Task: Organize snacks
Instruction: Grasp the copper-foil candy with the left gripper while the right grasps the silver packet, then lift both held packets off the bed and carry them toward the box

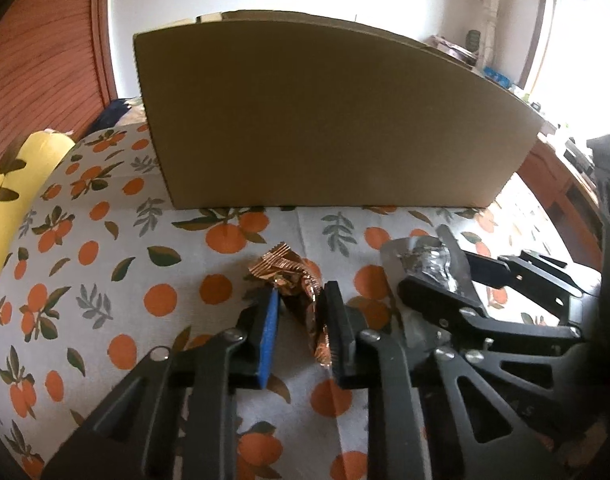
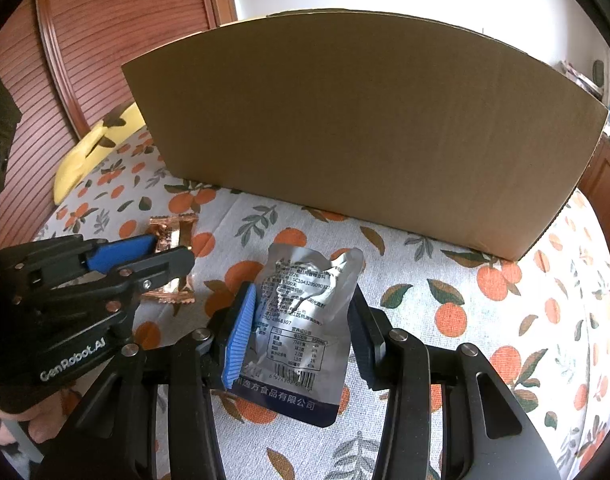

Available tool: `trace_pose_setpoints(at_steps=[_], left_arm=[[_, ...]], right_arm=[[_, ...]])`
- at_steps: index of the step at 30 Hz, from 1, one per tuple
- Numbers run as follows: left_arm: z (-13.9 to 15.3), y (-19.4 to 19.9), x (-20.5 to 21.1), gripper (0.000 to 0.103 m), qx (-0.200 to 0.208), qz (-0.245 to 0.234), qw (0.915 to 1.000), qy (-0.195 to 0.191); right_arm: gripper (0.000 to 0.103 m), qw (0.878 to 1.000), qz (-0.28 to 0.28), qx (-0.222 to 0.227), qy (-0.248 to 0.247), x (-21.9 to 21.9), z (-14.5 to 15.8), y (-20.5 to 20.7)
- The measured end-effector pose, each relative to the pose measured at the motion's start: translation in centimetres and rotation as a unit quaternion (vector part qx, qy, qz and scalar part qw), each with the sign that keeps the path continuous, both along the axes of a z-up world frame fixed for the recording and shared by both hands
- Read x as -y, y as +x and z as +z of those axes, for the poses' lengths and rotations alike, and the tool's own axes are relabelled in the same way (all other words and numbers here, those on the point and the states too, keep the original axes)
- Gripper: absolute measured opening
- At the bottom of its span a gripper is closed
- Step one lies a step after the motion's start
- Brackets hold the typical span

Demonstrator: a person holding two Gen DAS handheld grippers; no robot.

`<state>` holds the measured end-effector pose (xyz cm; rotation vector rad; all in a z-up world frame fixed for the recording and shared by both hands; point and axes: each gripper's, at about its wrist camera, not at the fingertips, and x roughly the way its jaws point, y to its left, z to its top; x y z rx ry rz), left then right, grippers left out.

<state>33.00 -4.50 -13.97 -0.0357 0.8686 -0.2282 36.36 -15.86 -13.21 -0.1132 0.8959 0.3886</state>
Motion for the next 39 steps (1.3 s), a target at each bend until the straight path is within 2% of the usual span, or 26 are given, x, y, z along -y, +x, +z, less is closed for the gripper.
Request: trace_pose_setpoints(at_steps=[7, 23, 30, 39], left_arm=[[1.3, -1.5, -0.7, 0.018, 0.014, -0.008, 0.9998, -0.009], [6.5, -8.2, -4.0, 0.019, 0.063, -0.012, 0.9975, -0.030], [8.7, -10.3, -4.5, 0.019, 0.084, -0.024, 0.9952, -0.043], [11.4, -13.1, -4.7, 0.019, 0.106, -0.043, 0.9923, -0.048]], right_arm=[[0.045, 1.000, 0.001, 0.000, -0.002, 0.0, 0.0, 0.0], [0.043, 1.000, 0.008, -0.005, -0.012, -0.2, 0.3, 0.0], [0.043, 1.000, -0.007, 0.019, -0.009, 0.7, 4.4, -2.5], [0.040, 0.998, -0.020, 0.062, -0.007, 1.7, 10.3, -8.6]])
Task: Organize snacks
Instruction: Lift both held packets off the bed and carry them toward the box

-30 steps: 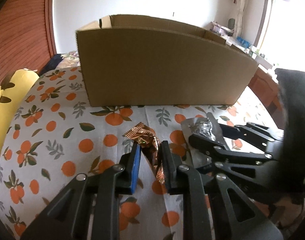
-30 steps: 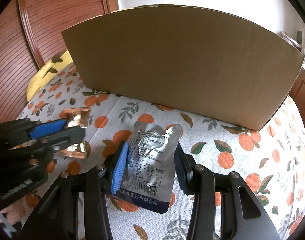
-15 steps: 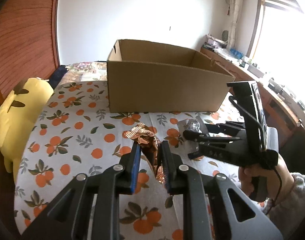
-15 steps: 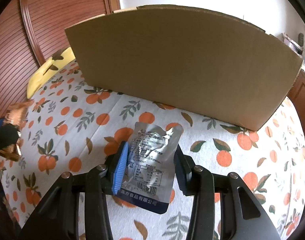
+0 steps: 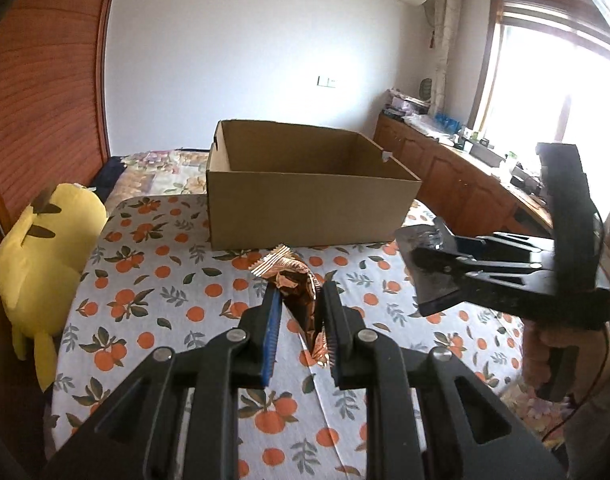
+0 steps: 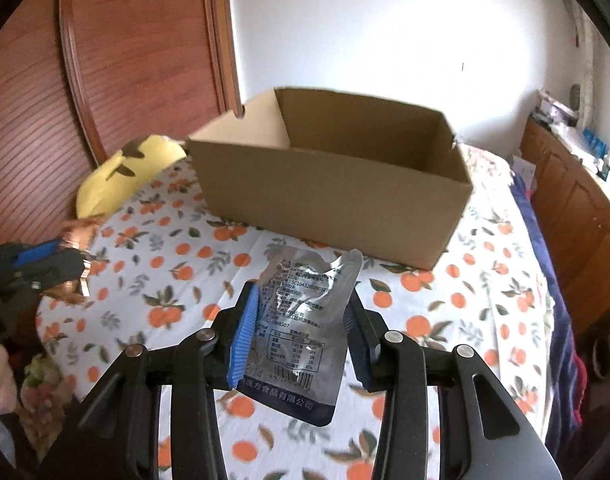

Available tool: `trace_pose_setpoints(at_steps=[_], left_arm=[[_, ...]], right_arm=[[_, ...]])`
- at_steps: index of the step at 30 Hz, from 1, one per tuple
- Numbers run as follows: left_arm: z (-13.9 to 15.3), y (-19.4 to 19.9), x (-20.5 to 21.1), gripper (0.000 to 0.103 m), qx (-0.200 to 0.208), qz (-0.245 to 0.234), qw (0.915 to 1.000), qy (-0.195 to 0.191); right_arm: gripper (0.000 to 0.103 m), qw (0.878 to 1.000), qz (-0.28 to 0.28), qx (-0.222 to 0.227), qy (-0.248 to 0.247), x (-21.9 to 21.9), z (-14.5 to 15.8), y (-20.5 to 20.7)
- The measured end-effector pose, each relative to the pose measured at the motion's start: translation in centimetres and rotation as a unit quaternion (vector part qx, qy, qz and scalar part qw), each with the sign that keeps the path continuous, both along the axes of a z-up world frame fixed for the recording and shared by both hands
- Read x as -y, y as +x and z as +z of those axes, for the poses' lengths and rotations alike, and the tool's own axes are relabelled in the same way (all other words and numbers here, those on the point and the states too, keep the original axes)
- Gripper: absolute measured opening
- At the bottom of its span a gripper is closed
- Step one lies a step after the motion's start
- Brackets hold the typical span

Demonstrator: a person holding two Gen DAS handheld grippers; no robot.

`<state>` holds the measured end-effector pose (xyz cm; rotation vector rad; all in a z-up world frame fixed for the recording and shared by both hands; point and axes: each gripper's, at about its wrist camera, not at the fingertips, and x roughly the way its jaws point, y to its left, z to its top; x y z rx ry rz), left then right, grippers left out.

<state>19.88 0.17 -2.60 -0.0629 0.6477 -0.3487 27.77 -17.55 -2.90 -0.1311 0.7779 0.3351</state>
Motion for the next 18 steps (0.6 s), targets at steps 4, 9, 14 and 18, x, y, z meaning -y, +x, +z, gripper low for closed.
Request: trace_pose_setpoints(at_steps=[4, 9, 14, 18], left_arm=[[1.1, -1.5, 0.0, 0.019, 0.009, -0.006, 0.9999, 0.002], [1.8, -1.7, 0.7, 0.019, 0.022, -0.014, 0.9994, 0.023], [2.0, -2.1, 1.3, 0.019, 0.026, -0.022, 0.9990, 0.030], [1.8, -2.8, 1.1, 0.019, 0.021, -0.035, 0.9991, 0.014]], right_arm=[[0.021, 1.000, -0.008, 0.014, 0.003, 0.4, 2.0, -2.6], [0.000, 0.999, -0.019, 0.022, -0.014, 0.4, 3.1, -3.6], [0.004, 0.999, -0.031, -0.013, -0.027, 0.9, -0.1, -0.3], [0.041, 0.999, 0.021, -0.031, -0.007, 0.6, -1.8, -1.5]])
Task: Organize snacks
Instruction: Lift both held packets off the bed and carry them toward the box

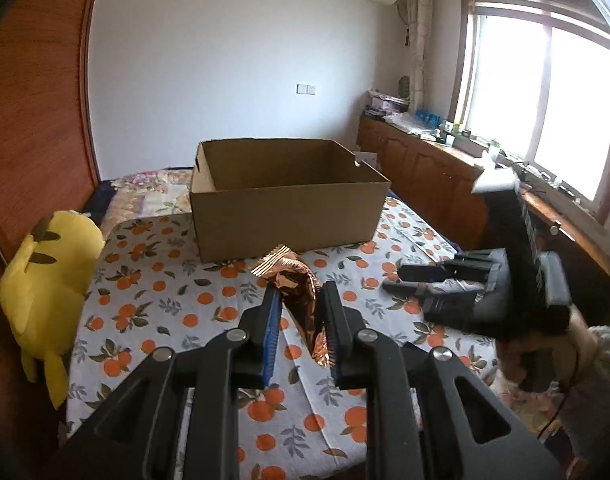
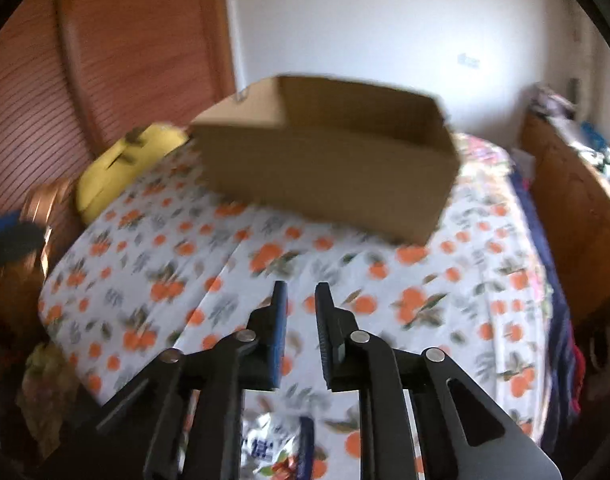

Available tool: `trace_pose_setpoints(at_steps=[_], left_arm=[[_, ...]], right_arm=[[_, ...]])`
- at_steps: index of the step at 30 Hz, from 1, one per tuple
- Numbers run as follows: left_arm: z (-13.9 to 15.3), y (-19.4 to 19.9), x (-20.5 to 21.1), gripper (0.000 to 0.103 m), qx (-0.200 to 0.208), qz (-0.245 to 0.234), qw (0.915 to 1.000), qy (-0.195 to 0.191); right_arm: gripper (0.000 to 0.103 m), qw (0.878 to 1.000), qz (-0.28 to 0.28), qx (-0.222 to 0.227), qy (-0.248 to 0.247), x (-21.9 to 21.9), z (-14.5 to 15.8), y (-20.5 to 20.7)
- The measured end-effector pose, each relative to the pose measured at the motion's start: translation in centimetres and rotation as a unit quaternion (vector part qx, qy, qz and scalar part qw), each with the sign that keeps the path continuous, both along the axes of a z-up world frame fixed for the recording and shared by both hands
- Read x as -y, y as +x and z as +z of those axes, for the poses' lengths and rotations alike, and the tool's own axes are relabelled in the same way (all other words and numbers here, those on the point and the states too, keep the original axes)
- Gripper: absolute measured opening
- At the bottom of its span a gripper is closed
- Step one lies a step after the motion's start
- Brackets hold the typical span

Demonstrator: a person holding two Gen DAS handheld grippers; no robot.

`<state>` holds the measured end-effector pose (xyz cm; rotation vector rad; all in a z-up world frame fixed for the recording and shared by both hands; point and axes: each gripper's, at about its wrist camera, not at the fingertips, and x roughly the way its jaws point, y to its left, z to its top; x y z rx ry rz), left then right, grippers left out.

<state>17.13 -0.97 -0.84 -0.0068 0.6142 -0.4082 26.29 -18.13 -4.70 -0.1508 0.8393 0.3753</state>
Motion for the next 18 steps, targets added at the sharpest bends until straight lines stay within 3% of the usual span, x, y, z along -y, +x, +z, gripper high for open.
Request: trace_pose_setpoints(at_steps=[1, 2, 5, 14, 18], left_arm=[[-0.1, -0.1, 0.0, 0.019, -0.003, -0.001, 1.0000, -0.004], [-0.2, -0.3, 0.0, 0.019, -0.005, -0.002, 1.0000, -0.008], [-0.7, -1.2, -0.1, 0.019, -0.004, -0.003, 0.9999, -0.014], [-2.0, -2.7, 0.4, 0.019, -0.018, -0.011, 0.9997, -0.014], [-2.1, -3.4, 0.9, 0.019, -0.016, -0.015, 0.9997, -0.009]], right_arm=[[0.050, 1.000, 0.009, -0.003, -0.009, -0.3, -0.7, -0.5], [0.052, 1.000, 0.011, -0.005, -0.019, -0.5, -1.3, -0.9], [0.052, 0.999, 0.022, -0.033, -0.014, -0.1, -3.1, -2.8], [0.075, 0.999, -0.012, -0.041, 0.008, 1.8, -5.6, -7.3], [0.077, 0.998, -0.029, -0.045, 0.016, 2.1, -7.2, -7.7]])
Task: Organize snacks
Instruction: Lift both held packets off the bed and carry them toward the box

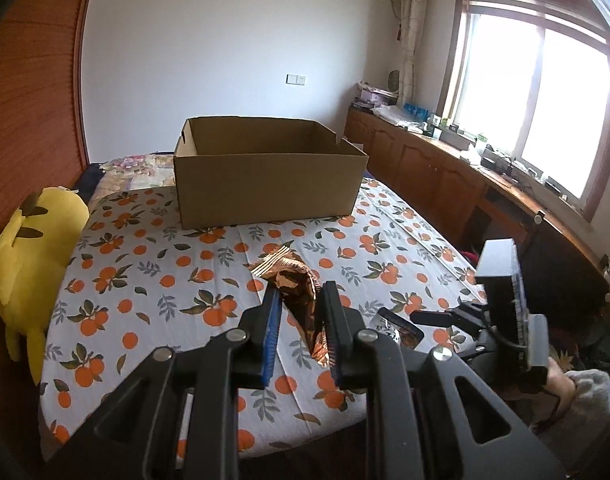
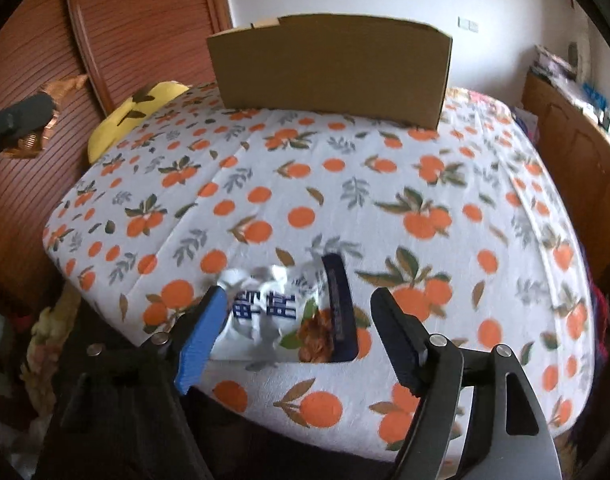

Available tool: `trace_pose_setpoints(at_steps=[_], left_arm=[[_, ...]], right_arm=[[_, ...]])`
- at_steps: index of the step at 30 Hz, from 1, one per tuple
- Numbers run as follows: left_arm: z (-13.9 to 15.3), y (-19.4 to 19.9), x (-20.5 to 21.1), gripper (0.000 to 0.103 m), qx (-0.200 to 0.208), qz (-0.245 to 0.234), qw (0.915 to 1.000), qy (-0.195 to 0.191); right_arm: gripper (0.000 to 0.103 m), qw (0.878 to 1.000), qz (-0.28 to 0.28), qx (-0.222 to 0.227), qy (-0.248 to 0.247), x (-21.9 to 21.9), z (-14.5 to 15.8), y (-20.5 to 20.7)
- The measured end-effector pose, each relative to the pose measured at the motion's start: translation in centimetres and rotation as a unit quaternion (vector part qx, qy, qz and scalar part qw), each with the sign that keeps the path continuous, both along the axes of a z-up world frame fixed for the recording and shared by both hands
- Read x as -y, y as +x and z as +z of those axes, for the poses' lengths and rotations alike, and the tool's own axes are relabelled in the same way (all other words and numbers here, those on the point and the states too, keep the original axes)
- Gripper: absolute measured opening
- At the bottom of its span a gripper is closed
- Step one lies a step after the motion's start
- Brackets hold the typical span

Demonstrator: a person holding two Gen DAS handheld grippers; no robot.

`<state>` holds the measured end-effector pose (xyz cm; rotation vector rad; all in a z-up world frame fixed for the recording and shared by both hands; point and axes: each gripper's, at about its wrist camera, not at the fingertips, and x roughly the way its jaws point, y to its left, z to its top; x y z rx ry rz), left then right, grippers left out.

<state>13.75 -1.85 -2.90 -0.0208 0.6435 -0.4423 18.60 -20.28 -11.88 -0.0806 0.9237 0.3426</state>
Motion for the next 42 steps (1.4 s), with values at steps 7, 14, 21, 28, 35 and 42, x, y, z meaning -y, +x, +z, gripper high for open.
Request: trace_pose_setpoints(at_steps=[7, 14, 21, 28, 35, 42], left_arm=[[-0.5, -0.1, 0.4, 0.019, -0.005, -0.003, 1.0000, 0.004], [-0.6, 0.0, 0.4, 0.019, -0.005, -0.003, 1.0000, 0.003], [-0.6, 0.0, 0.4, 0.019, -0.007, -0.003, 1.0000, 0.004], [-0.8, -0.1, 0.4, 0.019, -0.007, -0.003, 1.0000, 0.002], [-0.8, 0.0, 0.4, 0.019, -0.007, -0.003, 1.0000, 0.004], [-1.0, -0.2, 0.1, 0.019, -0.008, 0.001, 1.0000, 0.000]], right_arm=[[0.082, 0.999, -0.002, 0.026, -0.018, -1.1, -1.9, -0.7], [0.081, 0.999, -0.011, 0.040, -0.021, -1.4, -2.1, 0.1], [0.072, 0.999, -0.010, 0.040, -0.007, -1.0, -1.5, 0.2], [0.077, 0.999, 0.000, 0.036, 0.006, -0.9, -2.1, 1.0], [0.086, 0.998, 0.015, 0.051, -0.039, -2.8, -2.6, 2.0], [0.061, 0.997, 0.012, 0.057, -0.051, -3.7, -1.6, 1.3]])
